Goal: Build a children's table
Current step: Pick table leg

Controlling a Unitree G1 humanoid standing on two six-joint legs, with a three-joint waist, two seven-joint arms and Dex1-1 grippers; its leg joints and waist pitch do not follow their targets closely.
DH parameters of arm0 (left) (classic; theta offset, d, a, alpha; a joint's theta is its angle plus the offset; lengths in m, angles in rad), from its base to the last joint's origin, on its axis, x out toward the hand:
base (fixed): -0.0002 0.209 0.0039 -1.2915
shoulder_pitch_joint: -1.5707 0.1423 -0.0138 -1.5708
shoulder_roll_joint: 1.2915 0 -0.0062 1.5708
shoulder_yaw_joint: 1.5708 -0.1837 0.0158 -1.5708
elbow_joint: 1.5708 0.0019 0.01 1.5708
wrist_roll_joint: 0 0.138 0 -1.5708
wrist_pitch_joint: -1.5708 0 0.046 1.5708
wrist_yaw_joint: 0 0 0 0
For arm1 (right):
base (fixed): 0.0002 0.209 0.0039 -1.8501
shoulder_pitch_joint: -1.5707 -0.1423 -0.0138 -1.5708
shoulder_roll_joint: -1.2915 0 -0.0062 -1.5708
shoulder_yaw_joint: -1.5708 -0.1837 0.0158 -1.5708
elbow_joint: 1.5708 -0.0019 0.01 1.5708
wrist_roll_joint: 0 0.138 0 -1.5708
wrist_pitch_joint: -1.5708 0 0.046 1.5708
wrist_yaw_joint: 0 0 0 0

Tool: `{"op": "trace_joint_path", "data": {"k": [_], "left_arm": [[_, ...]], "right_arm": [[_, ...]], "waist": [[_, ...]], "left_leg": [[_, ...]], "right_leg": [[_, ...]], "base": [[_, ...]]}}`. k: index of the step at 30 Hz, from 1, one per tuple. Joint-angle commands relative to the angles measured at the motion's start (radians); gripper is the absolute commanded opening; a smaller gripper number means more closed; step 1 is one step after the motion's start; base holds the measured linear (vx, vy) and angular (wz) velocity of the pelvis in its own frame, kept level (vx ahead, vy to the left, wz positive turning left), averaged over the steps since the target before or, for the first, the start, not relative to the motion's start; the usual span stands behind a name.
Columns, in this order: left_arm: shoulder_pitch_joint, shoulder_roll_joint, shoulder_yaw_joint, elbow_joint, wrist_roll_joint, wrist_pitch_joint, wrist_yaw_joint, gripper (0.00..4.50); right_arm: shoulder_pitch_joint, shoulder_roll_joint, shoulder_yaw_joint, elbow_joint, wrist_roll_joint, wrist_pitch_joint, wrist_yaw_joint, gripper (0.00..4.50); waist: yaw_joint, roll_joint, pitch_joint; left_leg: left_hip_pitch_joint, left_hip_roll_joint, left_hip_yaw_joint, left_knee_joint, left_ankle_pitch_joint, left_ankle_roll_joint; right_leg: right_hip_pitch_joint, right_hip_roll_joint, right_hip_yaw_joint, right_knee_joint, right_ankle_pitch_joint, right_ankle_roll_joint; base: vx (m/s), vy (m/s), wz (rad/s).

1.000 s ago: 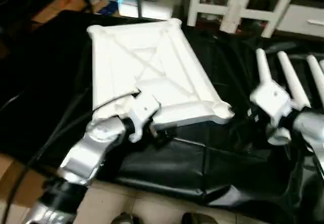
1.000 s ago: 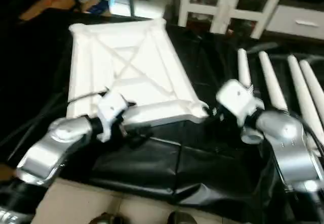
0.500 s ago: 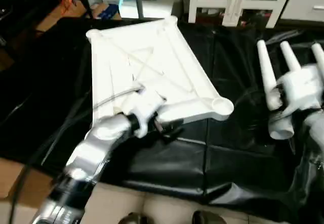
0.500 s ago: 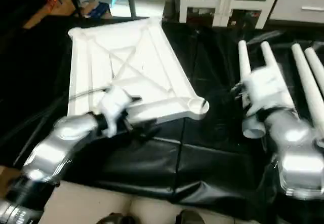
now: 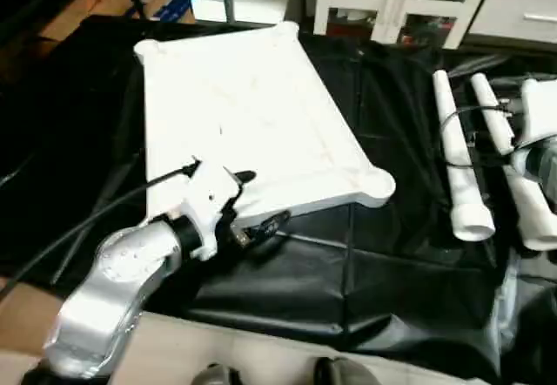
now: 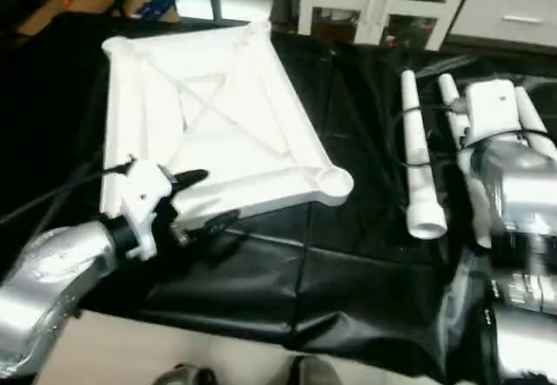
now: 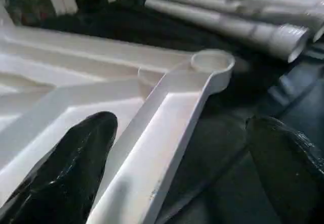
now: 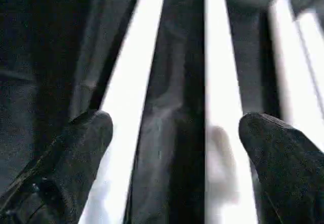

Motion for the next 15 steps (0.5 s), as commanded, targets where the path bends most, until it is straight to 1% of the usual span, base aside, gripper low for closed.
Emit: {"op": "trace_joint_path", "data": {"k": [1, 3, 4, 5, 6, 7, 8, 9, 10, 11, 12, 14, 15], "left_arm": [[0.006, 0.021, 0.020, -0.053, -0.015, 0.036, 0.001, 4.50], [0.005, 0.025, 0.025, -0.064, -0.016, 0.044, 0.003, 4.50], [0.004, 0.028, 0.029, -0.074, -0.019, 0.053, 0.006, 4.50], [0.004, 0.029, 0.031, -0.078, -0.020, 0.057, 0.006, 4.50], [0.003, 0.033, 0.032, -0.088, -0.022, 0.066, 0.007, 4.50], [0.002, 0.036, 0.031, -0.096, -0.024, 0.072, 0.005, 4.50], [0.000, 0.039, 0.027, -0.106, -0.027, 0.081, 0.001, 4.50], [-0.001, 0.040, 0.026, -0.107, -0.029, 0.083, -0.001, 4.50], [-0.009, 0.046, 0.011, -0.119, -0.041, 0.096, -0.013, 4.50], [-0.013, 0.050, 0.006, -0.128, -0.053, 0.108, -0.018, 4.50], [-0.014, 0.052, 0.005, -0.131, -0.058, 0.113, -0.018, 4.50], [-0.031, 0.055, -0.009, -0.138, -0.074, 0.133, -0.025, 4.50], [-0.031, 0.055, -0.009, -0.138, -0.074, 0.133, -0.025, 4.50]], "right_arm": [[-0.035, -0.001, -0.015, 0.081, 0.049, -0.005, 0.090, 4.48], [-0.050, 0.001, -0.018, 0.106, 0.063, -0.010, 0.114, 4.48], [-0.064, -0.002, -0.014, 0.131, 0.066, -0.011, 0.130, 4.48], [-0.069, -0.003, -0.012, 0.141, 0.066, -0.014, 0.135, 4.48], [-0.078, -0.008, -0.001, 0.165, 0.057, -0.017, 0.137, 4.48], [-0.083, -0.011, 0.008, 0.183, 0.051, -0.020, 0.143, 4.48], [-0.090, -0.012, 0.014, 0.204, 0.051, -0.011, 0.150, 4.48], [-0.091, -0.012, 0.014, 0.208, 0.053, -0.002, 0.152, 4.48], [-0.094, -0.016, 0.031, 0.241, 0.046, 0.017, 0.162, 4.48], [-0.104, -0.018, 0.038, 0.274, 0.042, 0.022, 0.159, 4.48], [-0.110, -0.019, 0.040, 0.290, 0.040, 0.020, 0.158, 4.48], [-0.126, -0.020, 0.037, 0.354, 0.040, 0.027, 0.143, 4.48], [-0.126, -0.020, 0.037, 0.354, 0.040, 0.027, 0.143, 4.48]], "waist": [[0.005, -0.029, -0.075], [0.007, -0.027, -0.074], [0.008, -0.033, -0.073], [0.008, -0.034, -0.074], [0.012, -0.040, -0.073], [0.013, -0.040, -0.073], [0.016, -0.039, -0.072], [0.017, -0.043, -0.072], [0.022, -0.045, -0.071], [0.025, -0.043, -0.072], [0.027, -0.046, -0.071], [0.028, -0.046, -0.069], [0.031, -0.047, -0.070]], "left_leg": [[0.010, 0.059, -0.016, -0.064, 0.085, 0.176], [0.012, 0.061, -0.015, -0.063, 0.081, 0.179], [0.010, 0.062, -0.016, -0.063, 0.088, 0.180], [0.012, 0.063, -0.016, -0.062, 0.096, 0.178], [0.012, 0.062, -0.013, -0.062, 0.101, 0.179], [0.011, 0.062, -0.014, -0.062, 0.105, 0.177], [0.012, 0.062, -0.013, -0.061, 0.103, 0.173], [0.013, 0.063, -0.012, -0.061, 0.100, 0.171], [0.014, 0.062, -0.012, -0.061, 0.097, 0.166], [0.015, 0.062, -0.012, -0.061, 0.099, 0.163], [0.016, 0.062, -0.011, -0.062, 0.094, 0.156], [0.014, 0.061, -0.010, -0.062, 0.088, 0.144], [0.016, 0.061, -0.009, -0.061, 0.086, 0.140]], "right_leg": [[0.059, -0.076, 0.045, -0.047, -0.060, -0.306], [0.059, -0.079, 0.047, -0.045, -0.057, -0.311], [0.060, -0.078, 0.047, -0.044, -0.055, -0.312], [0.059, -0.079, 0.047, -0.042, -0.049, -0.318], [0.058, -0.078, 0.048, -0.044, -0.048, -0.319], [0.059, -0.079, 0.049, -0.041, -0.048, -0.320], [0.058, -0.080, 0.049, -0.043, -0.055, -0.322], [0.058, -0.080, 0.049, -0.043, -0.059, -0.322], [0.057, -0.079, 0.050, -0.043, -0.061, -0.323], [0.056, -0.079, 0.050, -0.041, -0.062, -0.326], [0.055, -0.078, 0.050, -0.042, -0.065, -0.328], [0.055, -0.077, 0.051, -0.042, -0.063, -0.331], [0.054, -0.076, 0.051, -0.042, -0.058, -0.332]], "base": [[0.000, 0.000, 0.00], [0.000, 0.000, 0.00], [0.000, 0.000, 0.00], [0.000, 0.000, 0.00], [0.000, 0.000, 0.00], [0.000, 0.000, 0.00], [0.000, 0.000, 0.00], [0.000, 0.000, 0.00], [0.000, 0.000, 0.00], [0.000, 0.000, 0.00], [0.000, 0.000, 0.00], [0.000, 0.000, 0.00], [0.000, 0.000, 0.00]]}}
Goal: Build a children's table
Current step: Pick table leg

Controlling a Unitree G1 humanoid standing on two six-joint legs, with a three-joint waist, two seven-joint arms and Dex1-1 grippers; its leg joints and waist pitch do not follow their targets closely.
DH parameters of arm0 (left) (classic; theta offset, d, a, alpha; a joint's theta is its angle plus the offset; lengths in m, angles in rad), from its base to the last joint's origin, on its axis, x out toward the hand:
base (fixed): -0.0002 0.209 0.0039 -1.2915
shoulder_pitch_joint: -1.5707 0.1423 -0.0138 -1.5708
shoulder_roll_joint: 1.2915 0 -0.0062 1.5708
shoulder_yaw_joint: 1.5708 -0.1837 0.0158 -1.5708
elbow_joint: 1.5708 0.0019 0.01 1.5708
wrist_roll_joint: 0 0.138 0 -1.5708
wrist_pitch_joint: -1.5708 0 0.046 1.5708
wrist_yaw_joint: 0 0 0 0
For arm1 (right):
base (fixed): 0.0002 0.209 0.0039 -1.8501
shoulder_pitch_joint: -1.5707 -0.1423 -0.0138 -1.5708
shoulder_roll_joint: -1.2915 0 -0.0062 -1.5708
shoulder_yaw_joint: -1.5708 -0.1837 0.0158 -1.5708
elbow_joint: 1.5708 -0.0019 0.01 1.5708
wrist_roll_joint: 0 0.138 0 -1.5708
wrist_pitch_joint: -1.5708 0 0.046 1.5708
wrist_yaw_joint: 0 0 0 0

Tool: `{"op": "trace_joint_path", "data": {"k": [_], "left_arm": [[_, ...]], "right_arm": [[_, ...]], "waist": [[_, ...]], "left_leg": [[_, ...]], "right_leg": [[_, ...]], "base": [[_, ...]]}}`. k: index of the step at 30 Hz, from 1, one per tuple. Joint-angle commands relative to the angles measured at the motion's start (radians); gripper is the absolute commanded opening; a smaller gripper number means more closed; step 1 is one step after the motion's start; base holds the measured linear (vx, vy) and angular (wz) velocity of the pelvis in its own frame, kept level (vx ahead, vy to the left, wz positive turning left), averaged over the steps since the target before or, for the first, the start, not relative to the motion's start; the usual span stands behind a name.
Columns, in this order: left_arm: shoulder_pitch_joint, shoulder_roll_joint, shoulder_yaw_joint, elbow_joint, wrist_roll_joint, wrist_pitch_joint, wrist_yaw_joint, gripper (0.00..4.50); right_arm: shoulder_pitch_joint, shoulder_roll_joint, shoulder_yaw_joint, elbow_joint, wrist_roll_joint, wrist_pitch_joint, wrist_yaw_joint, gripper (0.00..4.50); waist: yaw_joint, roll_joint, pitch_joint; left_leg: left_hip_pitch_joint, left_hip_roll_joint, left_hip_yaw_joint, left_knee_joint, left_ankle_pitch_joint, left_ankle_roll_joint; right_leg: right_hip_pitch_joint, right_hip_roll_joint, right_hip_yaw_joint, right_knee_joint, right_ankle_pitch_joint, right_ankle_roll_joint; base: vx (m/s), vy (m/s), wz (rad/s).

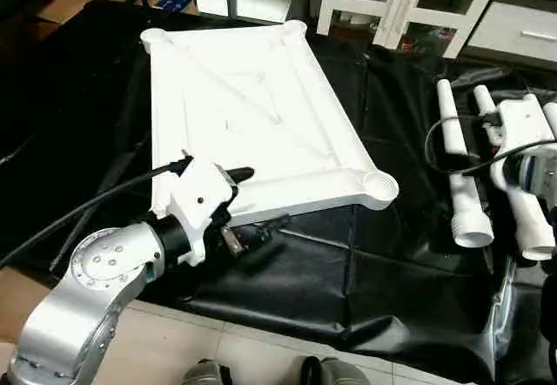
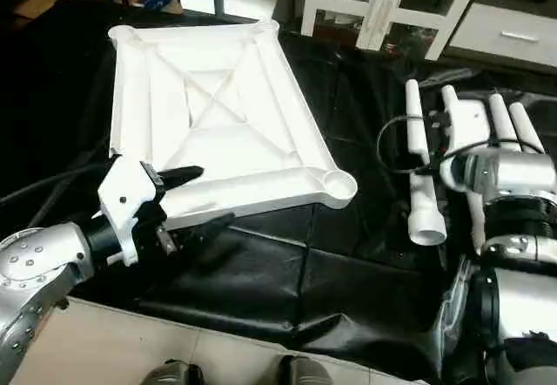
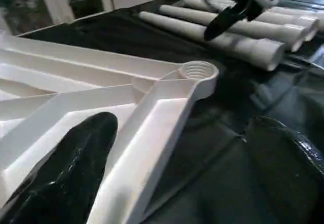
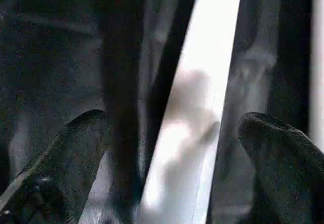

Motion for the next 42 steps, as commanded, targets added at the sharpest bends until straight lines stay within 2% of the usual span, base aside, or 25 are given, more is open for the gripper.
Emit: {"op": "trace_joint_path", "data": {"k": [1, 2, 5, 7, 11, 16, 24, 29, 36, 42], "left_arm": [[-0.016, 0.001, -0.022, -0.020, -0.014, 0.020, -0.010, 4.50], [-0.023, -0.002, -0.027, -0.019, -0.013, 0.026, -0.010, 4.50], [-0.040, -0.012, -0.033, -0.012, -0.008, 0.035, -0.002, 4.50], [-0.042, -0.010, -0.032, -0.013, -0.013, 0.040, 0.002, 4.50], [-0.042, -0.005, -0.031, -0.017, -0.017, 0.047, 0.013, 4.50], [-0.043, -0.007, -0.030, -0.021, -0.019, 0.056, 0.020, 4.50], [-0.047, -0.007, -0.036, -0.019, -0.025, 0.065, 0.028, 4.50], [-0.044, -0.007, -0.035, -0.019, -0.027, 0.064, 0.029, 4.50], [-0.040, -0.011, -0.028, -0.017, -0.023, 0.058, 0.036, 4.50], [-0.046, -0.033, 0.010, 0.006, -0.036, 0.056, 0.068, 4.50]], "right_arm": [[-0.006, -0.014, -0.005, 0.037, -0.003, 0.019, -0.012, 4.48], [-0.007, -0.014, -0.007, 0.056, -0.002, 0.019, -0.013, 4.21], [0.005, -0.009, -0.033, 0.087, 0.016, 0.026, -0.024, 4.11], [0.004, -0.012, -0.036, 0.097, 0.024, 0.030, -0.022, 3.85], [-0.003, -0.021, -0.043, 0.119, 0.037, 0.035, -0.018, 3.53], [-0.011, -0.029, -0.051, 0.142, 0.048, 0.034, -0.013, 3.08], [-0.008, -0.039, -0.048, 0.169, 0.062, 0.043, 0.014, 2.40], [-0.001, -0.043, -0.052, 0.177, 0.070, 0.053, 0.022, 2.00], [0.003, -0.051, -0.065, 0.187, 0.079, 0.055, 0.018, 1.87], [0.010, -0.058, -0.081, 0.158, 0.102, 0.044, 0.012, 1.86]], "waist": [[0.001, -0.009, -0.076], [0.002, -0.012, -0.077], [0.004, -0.010, -0.076], [0.003, -0.013, -0.077], [0.002, -0.014, -0.071], [0.002, -0.013, -0.069], [0.002, -0.014, -0.068], [0.002, -0.014, -0.067], [0.002, -0.016, -0.070], [0.002, -0.016, -0.072]], "left_leg": [[0.015, 0.061, -0.012, -0.063, 0.084, 0.137], [0.014, 0.061, -0.011, -0.063, 0.088, 0.136], [0.009, 0.060, -0.012, -0.062, 0.090, 0.135], [0.007, 0.058, -0.011, -0.061, 0.082, 0.135], [0.006, 0.058, -0.011, -0.063, 0.036, 0.121], [0.006, 0.058, -0.011, -0.064, 0.025, 0.112], [0.004, 0.058, -0.011, -0.063, 0.036, 0.124], [0.006, 0.059, -0.011, -0.063, 0.029, 0.122], [0.004, 0.059, -0.011, -0.062, 0.035, 0.123], [0.003, 0.058, -0.010, -0.061, 0.036, 0.122]], "right_leg": [[0.057, -0.076, 0.050, -0.045, -0.053, -0.330], [0.058, -0.076, 0.050, -0.044, -0.045, -0.331], [0.062, -0.079, 0.052, -0.043, -0.030, -0.335], [0.063, -0.078, 0.052, -0.043, -0.034, -0.334], [0.061, -0.077, 0.053, -0.051, -0.091, -0.323], [0.057, -0.075, 0.052, -0.052, -0.103, -0.316], [0.057, -0.074, 0.052, -0.049, -0.078, -0.324], [0.056, -0.075, 0.051, -0.051, -0.095, -0.324], [0.057, -0.075, 0.051, -0.051, -0.095, -0.321], [0.058, -0.074, 0.051, -0.050, -0.087, -0.325]], "base": [[0.000, 0.000, 0.00], [0.000, 0.000, 0.00], [0.000, 0.000, 0.00], [0.000, 0.000, 0.00], [0.000, 0.000, 0.00], [0.000, 0.000, 0.00], [0.000, 0.000, 0.00], [0.000, 0.000, 0.00], [0.000, 0.000, 0.00], [0.000, 0.000, 0.00]]}}
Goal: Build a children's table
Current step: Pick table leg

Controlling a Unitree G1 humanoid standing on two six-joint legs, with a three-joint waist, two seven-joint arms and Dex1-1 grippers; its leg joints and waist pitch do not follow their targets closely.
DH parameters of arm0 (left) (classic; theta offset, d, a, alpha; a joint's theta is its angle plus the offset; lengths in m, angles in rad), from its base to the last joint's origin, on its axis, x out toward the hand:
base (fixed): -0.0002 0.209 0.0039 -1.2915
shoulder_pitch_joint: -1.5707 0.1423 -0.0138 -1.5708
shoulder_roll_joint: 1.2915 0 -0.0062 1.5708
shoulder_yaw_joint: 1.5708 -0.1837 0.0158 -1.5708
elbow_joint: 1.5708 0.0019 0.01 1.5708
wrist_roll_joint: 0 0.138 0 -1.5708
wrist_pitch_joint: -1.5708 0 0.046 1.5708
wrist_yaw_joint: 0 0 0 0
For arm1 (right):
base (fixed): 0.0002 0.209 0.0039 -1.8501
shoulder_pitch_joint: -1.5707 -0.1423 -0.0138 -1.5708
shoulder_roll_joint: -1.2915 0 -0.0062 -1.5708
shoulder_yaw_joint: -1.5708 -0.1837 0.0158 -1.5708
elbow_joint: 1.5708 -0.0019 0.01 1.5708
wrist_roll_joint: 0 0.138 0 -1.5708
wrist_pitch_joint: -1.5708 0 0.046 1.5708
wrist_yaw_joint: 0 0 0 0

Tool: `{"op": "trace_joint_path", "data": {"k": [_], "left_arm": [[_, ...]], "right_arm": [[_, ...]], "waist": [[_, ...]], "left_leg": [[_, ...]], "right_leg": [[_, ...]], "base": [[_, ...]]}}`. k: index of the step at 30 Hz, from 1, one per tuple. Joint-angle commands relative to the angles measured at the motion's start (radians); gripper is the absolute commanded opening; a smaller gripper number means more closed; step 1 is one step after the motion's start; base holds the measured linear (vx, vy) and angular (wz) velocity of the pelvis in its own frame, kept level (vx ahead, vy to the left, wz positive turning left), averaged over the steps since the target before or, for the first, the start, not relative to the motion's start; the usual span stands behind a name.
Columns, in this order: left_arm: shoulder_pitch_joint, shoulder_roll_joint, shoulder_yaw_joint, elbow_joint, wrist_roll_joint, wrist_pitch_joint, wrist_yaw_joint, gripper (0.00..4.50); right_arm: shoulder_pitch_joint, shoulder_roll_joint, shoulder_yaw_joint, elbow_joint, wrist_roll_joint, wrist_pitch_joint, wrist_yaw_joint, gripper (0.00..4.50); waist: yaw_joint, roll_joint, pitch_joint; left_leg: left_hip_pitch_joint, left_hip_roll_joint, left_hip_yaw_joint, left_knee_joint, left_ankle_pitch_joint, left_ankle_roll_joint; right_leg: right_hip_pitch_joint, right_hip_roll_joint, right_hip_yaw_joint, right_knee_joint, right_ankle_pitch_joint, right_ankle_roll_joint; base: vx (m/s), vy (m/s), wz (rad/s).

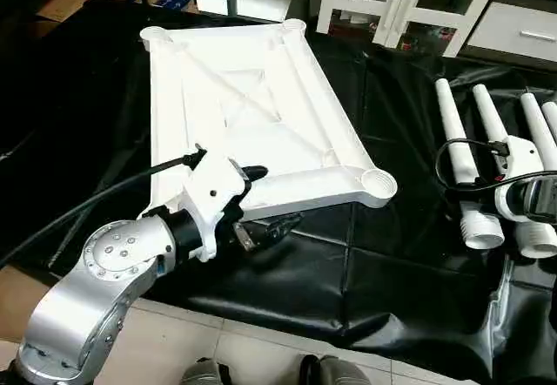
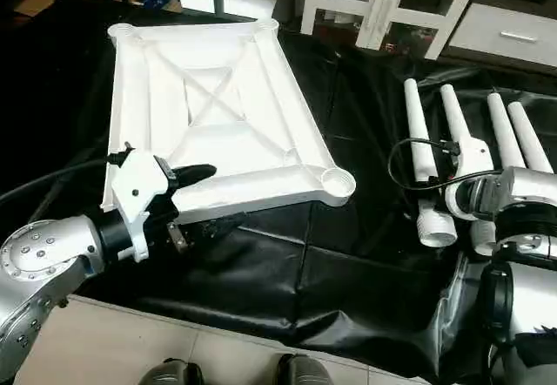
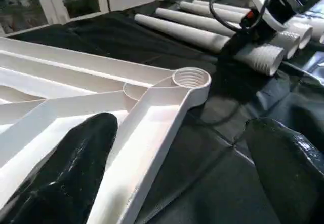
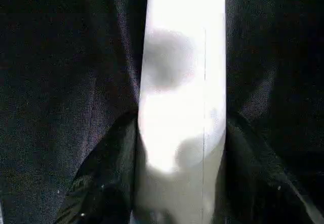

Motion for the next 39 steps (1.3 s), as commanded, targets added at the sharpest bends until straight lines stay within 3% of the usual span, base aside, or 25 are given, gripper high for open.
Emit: {"op": "trace_joint_path", "data": {"k": [1, 4, 5, 10, 12, 14, 15, 16, 18, 21, 22, 23, 26, 29, 39], "left_arm": [[-0.015, -0.021, 0.034, 0.018, -0.006, -0.003, 0.036, 4.50], [-0.041, -0.049, 0.061, 0.041, -0.002, -0.006, 0.073, 4.50], [-0.110, -0.115, 0.126, 0.089, -0.015, -0.002, 0.152, 4.50], [-0.238, -0.221, 0.241, 0.151, -0.118, 0.042, 0.246, 4.50], [-0.281, -0.257, 0.265, 0.163, -0.176, 0.059, 0.256, 4.50], [-0.293, -0.267, 0.271, 0.168, -0.185, 0.063, 0.263, 4.50], [-0.318, -0.294, 0.289, 0.184, -0.208, 0.078, 0.291, 4.50], [-0.355, -0.332, 0.316, 0.208, -0.240, 0.078, 0.325, 4.50], [-0.416, -0.382, 0.353, 0.241, -0.273, 0.078, 0.366, 4.50], [-0.469, -0.388, 0.357, 0.260, -0.259, 0.082, 0.379, 4.50], [-0.479, -0.387, 0.356, 0.262, -0.260, 0.082, 0.379, 4.50], [-0.479, -0.387, 0.356, 0.262, -0.260, 0.082, 0.379, 4.50], [-0.518, -0.387, 0.362, 0.263, -0.297, 0.100, 0.388, 4.50], [-0.560, -0.411, 0.397, 0.261, -0.386, 0.130, 0.405, 4.50], [-0.591, -0.419, 0.461, 0.264, -0.527, 0.190, 0.436, 4.50]], "right_arm": [[0.010, -0.019, -0.022, -0.034, 0.030, 0.001, -0.003, 1.86], [0.000, -0.020, -0.034, -0.069, 0.045, 0.006, 0.002, 1.86], [-0.020, -0.018, -0.035, -0.159, 0.067, 0.038, 0.029, 1.86], [-0.030, 0.007, -0.019, -0.401, 0.131, 0.109, 0.101, 1.86], [-0.009, 0.027, -0.013, -0.535, 0.177, 0.088, 0.132, 1.86], [-0.001, 0.031, -0.009, -0.572, 0.192, 0.083, 0.142, 1.86], [0.030, 0.043, -0.001, -0.656, 0.221, 0.023, 0.182, 1.86], [0.076, 0.057, 0.017, -0.773, 0.265, -0.018, 0.238, 1.86], [0.147, 0.079, 0.053, -0.957, 0.324, -0.049, 0.307, 1.86], [0.214, 0.093, 0.108, -1.107, 0.348, -0.068, 0.355, 1.86], [0.227, 0.096, 0.118, -1.134, 0.352, -0.071, 0.362, 1.86], [0.227, 0.096, 0.118, -1.134, 0.352, -0.071, 0.362, 1.86], [0.267, 0.107, 0.152, -1.218, 0.349, -0.095, 0.377, 1.86], [0.305, 0.110, 0.170, -1.290, 0.364, -0.118, 0.376, 1.86], [0.348, 0.045, 0.220, -1.389, 0.373, -0.126, 0.441, 1.86]], "waist": [[0.002, -0.013, -0.076], [0.002, -0.014, -0.076], [0.003, -0.014, -0.080], [0.005, -0.017, -0.088], [0.010, -0.015, -0.091], [0.014, -0.012, -0.091], [0.016, -0.015, -0.092], [0.030, -0.013, -0.090], [0.032, -0.013, -0.094], [0.034, -0.016, -0.097], [0.036, -0.019, -0.096], [0.039, -0.013, -0.095], [0.042, -0.016, -0.093], [0.043, -0.019, -0.090], [0.047, -0.025, -0.089]], "left_leg": [[0.007, 0.058, -0.013, -0.061, 0.038, 0.127], [0.007, 0.057, -0.013, -0.061, 0.035, 0.132], [0.005, 0.054, -0.013, -0.058, 0.043, 0.134], [0.001, 0.054, -0.017, -0.054, 0.068, 0.157], [0.003, 0.055, -0.014, -0.052, 0.078, 0.168], [0.007, 0.060, -0.015, -0.052, 0.087, 0.181], [0.008, 0.061, -0.015, -0.052, 0.090, 0.186], [0.010, 0.063, -0.011, -0.049, 0.080, 0.179], [0.009, 0.065, -0.015, -0.051, 0.102, 0.193], [0.011, 0.069, -0.020, -0.049, 0.137, 0.212], [0.010, 0.068, -0.019, -0.049, 0.135, 0.210], [0.011, 0.069, -0.019, -0.048, 0.126, 0.202], [0.012, 0.068, -0.019, -0.052, 0.101, 0.166], [0.012, 0.066, -0.019, -0.054, 0.082, 0.135], [0.007, 0.062, -0.022, -0.052, 0.096, 0.137]], "right_leg": [[0.069, -0.073, 0.048, -0.059, -0.077, -0.327], [0.069, -0.072, 0.049, -0.060, -0.074, -0.326], [0.072, -0.069, 0.049, -0.059, -0.059, -0.328], [0.079, -0.073, 0.049, -0.052, -0.007, -0.332], [0.076, -0.073, 0.049, -0.050, -0.003, -0.331], [0.070, -0.074, 0.048, -0.051, -0.009, -0.330], [0.070, -0.074, 0.046, -0.051, -0.022, -0.329], [0.069, -0.077, 0.050, -0.055, -0.021, -0.317], [0.070, -0.075, 0.048, -0.051, -0.003, -0.314], [0.067, -0.077, 0.046, -0.045, 0.012, -0.310], [0.067, -0.078, 0.047, -0.048, -0.001, -0.303], [0.063, -0.079, 0.047, -0.049, -0.026, -0.295], [0.063, -0.079, 0.048, -0.055, -0.076, -0.274], [0.061, -0.078, 0.049, -0.057, -0.092, -0.264], [0.065, -0.078, 0.049, -0.056, -0.089, -0.235]], "base": [[0.000, 0.000, 0.00], [0.000, 0.000, 0.00], [0.000, 0.000, 0.00], [0.000, 0.000, 0.00], [0.000, 0.000, 0.00], [0.000, 0.000, 0.00], [0.000, 0.000, 0.00], [0.000, 0.000, 0.00], [0.000, 0.000, 0.00], [0.000, 0.000, 0.00], [0.000, 0.000, 0.00], [0.000, 0.000, 0.00], [0.000, 0.000, 0.00], [0.000, 0.000, 0.00], [0.000, 0.000, 0.00]]}}
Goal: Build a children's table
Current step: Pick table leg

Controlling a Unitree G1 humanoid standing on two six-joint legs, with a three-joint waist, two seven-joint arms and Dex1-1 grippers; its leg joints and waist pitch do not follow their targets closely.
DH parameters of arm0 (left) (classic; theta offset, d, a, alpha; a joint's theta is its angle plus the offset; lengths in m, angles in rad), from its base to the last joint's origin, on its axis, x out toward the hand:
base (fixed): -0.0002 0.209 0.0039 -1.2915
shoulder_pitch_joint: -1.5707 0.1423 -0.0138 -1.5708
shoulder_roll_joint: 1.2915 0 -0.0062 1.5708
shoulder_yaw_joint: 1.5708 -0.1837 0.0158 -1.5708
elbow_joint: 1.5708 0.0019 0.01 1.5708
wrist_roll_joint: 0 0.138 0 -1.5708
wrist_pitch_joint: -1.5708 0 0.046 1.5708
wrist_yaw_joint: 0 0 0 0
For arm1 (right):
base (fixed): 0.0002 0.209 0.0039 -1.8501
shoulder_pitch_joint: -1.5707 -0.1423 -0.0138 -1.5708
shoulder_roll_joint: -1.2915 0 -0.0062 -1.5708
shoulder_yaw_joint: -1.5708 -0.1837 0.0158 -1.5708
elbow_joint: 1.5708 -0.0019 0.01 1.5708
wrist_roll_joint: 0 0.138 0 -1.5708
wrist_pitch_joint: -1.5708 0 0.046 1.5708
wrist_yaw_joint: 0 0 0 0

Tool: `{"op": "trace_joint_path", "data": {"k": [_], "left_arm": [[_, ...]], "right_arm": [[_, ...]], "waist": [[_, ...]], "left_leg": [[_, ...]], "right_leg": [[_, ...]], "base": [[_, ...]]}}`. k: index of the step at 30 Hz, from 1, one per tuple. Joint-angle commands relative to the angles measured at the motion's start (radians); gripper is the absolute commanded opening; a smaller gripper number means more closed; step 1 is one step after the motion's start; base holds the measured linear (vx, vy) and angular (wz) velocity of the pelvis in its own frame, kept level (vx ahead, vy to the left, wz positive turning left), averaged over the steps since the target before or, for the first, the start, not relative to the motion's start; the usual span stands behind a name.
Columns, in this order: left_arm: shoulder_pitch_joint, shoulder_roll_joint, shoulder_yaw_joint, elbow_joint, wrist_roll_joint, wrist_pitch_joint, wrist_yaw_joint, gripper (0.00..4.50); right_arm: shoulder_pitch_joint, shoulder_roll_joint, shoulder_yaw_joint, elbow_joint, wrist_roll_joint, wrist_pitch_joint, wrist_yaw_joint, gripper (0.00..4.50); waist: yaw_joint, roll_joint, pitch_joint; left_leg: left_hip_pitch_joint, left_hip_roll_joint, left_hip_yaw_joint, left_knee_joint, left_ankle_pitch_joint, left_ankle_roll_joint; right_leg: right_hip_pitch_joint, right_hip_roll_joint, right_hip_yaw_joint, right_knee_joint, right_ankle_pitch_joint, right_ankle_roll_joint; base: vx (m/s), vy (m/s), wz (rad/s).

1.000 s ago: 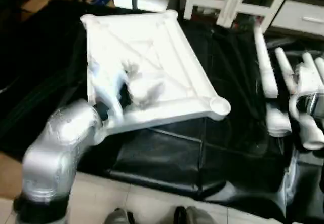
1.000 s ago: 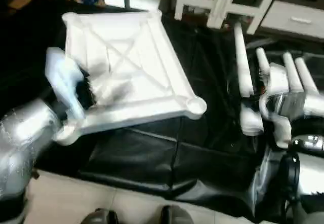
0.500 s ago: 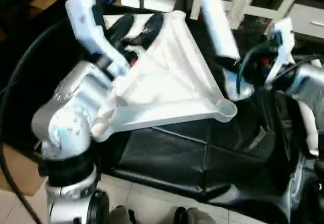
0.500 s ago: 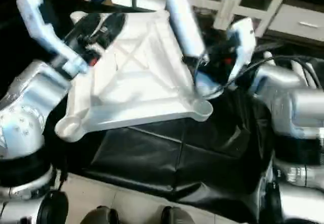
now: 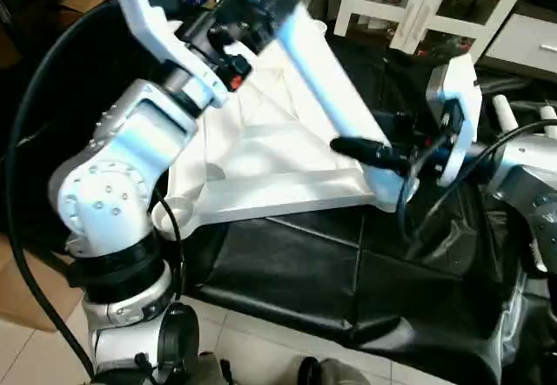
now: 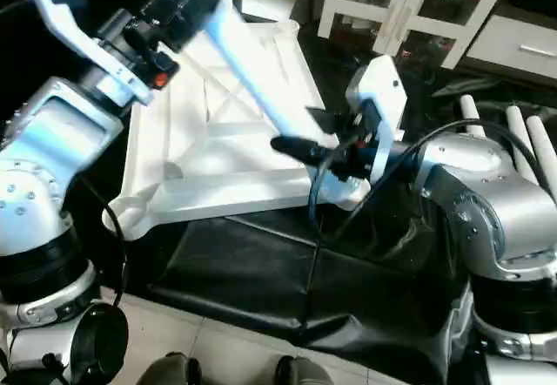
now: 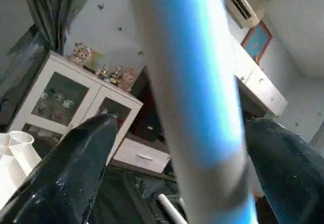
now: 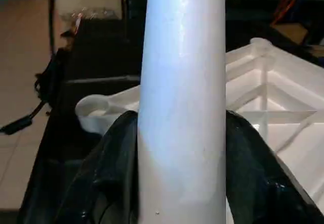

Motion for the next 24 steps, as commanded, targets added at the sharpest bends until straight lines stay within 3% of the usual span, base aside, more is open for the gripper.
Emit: {"op": "trace_joint_path", "data": {"k": [1, 6, 11, 14, 17, 20, 24], "left_arm": [[-0.025, 0.002, 0.008, 0.002, -0.041, 0.019, 0.012, 4.50], [-0.032, -0.004, 0.035, 0.016, -0.095, 0.033, 0.049, 4.14], [-0.063, -0.034, 0.087, 0.037, -0.225, 0.058, 0.138, 3.74], [-0.065, -0.033, 0.089, 0.038, -0.250, 0.061, 0.148, 3.33], [-0.067, -0.034, 0.093, 0.040, -0.287, 0.068, 0.172, 3.31], [-0.064, -0.032, 0.092, 0.038, -0.312, 0.073, 0.191, 2.94], [-0.058, -0.028, 0.091, 0.035, -0.341, 0.077, 0.218, 2.77]], "right_arm": [[0.011, -0.022, 0.010, -0.030, -0.002, -0.026, 0.016, 1.86], [0.011, -0.026, 0.017, -0.025, -0.026, -0.050, -0.007, 1.86], [0.008, -0.039, 0.028, -0.022, -0.027, -0.058, -0.008, 1.86], [0.008, -0.041, 0.029, -0.021, -0.028, -0.063, -0.009, 1.86], [0.008, -0.040, 0.029, -0.020, -0.032, -0.069, -0.010, 1.86], [0.006, -0.041, 0.031, -0.017, -0.033, -0.072, -0.012, 1.86], [0.005, -0.040, 0.032, -0.017, -0.036, -0.075, -0.016, 1.86]], "waist": [[-0.003, -0.012, -0.088], [-0.005, -0.013, -0.089], [-0.003, -0.014, -0.090], [-0.003, -0.015, -0.089], [-0.004, -0.017, -0.090], [-0.003, -0.016, -0.090], [-0.004, -0.017, -0.090]], "left_leg": [[0.019, 0.057, -0.022, -0.064, 0.093, 0.133], [0.019, 0.056, -0.022, -0.063, 0.091, 0.122], [0.016, 0.054, -0.022, -0.061, 0.104, 0.130], [0.017, 0.054, -0.022, -0.061, 0.101, 0.137], [0.017, 0.054, -0.022, -0.060, 0.103, 0.136], [0.018, 0.054, -0.022, -0.059, 0.108, 0.135], [0.017, 0.053, -0.022, -0.059, 0.110, 0.136]], "right_leg": [[0.068, -0.078, 0.052, -0.059, -0.097, -0.230], [0.068, -0.077, 0.052, -0.058, -0.096, -0.227], [0.070, -0.076, 0.053, -0.053, -0.056, -0.242], [0.069, -0.075, 0.052, -0.055, -0.071, -0.237], [0.070, -0.075, 0.052, -0.055, -0.084, -0.230], [0.069, -0.075, 0.052, -0.054, -0.080, -0.226], [0.069, -0.074, 0.052, -0.055, -0.082, -0.223]], "base": [[0.000, 0.000, 0.00], [0.000, 0.000, 0.00], [0.000, 0.000, 0.00], [0.000, 0.000, 0.00], [0.000, 0.000, 0.00], [0.000, 0.000, 0.00], [0.000, 0.000, 0.00]]}}
